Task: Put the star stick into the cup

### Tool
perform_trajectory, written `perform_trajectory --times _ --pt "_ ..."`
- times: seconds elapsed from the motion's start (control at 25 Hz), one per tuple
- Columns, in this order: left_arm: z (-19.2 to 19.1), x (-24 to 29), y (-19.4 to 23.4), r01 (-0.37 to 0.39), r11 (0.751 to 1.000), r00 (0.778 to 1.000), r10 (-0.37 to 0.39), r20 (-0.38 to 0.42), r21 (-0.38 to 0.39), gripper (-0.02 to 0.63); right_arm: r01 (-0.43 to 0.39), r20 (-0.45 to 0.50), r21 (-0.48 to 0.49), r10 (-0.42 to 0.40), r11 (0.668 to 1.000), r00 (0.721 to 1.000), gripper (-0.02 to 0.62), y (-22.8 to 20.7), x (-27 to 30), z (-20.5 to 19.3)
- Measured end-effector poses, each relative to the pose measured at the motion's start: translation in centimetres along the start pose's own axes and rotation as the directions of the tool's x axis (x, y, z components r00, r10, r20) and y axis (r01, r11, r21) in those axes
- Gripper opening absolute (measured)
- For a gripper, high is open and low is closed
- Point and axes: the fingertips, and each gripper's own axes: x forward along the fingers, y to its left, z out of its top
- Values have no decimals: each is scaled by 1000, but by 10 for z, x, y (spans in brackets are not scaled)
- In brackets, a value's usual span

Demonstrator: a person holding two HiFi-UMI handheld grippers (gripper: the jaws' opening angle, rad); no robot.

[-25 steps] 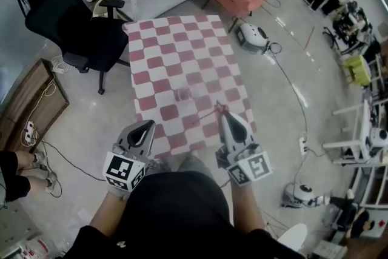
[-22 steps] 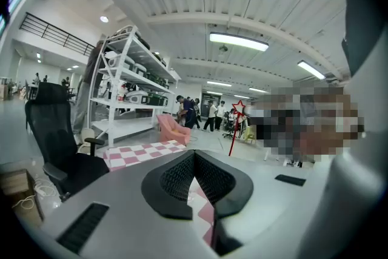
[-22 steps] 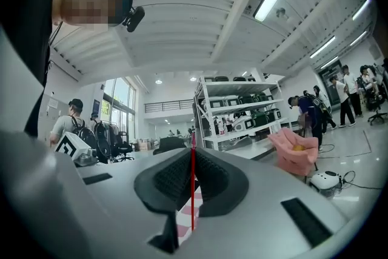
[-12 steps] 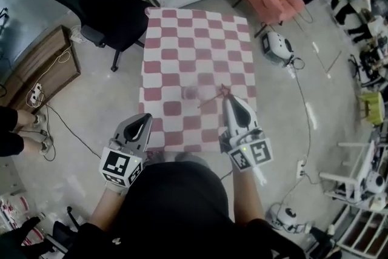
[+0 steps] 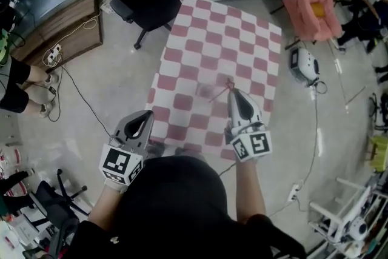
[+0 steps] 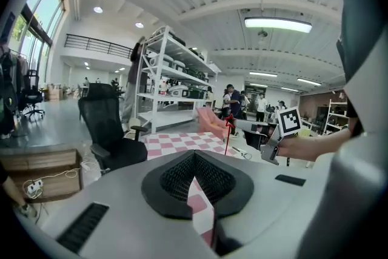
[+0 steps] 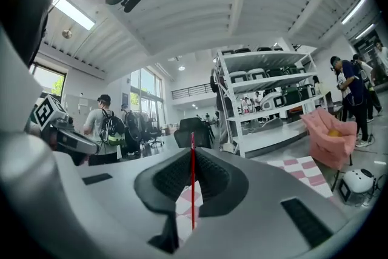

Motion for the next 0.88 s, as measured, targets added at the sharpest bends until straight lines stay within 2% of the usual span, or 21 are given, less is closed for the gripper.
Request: perform_trajectory --times 0.48,0.88 --pt "-26 -12 5 -128 990 991 125 -56 -58 41 -90 -146 30 94 995 985 28 -9 30 -80" --pt "-33 -19 14 -179 980 983 173 -65 -89 41 -83 -165 62 93 995 982 29 -23 57 -89"
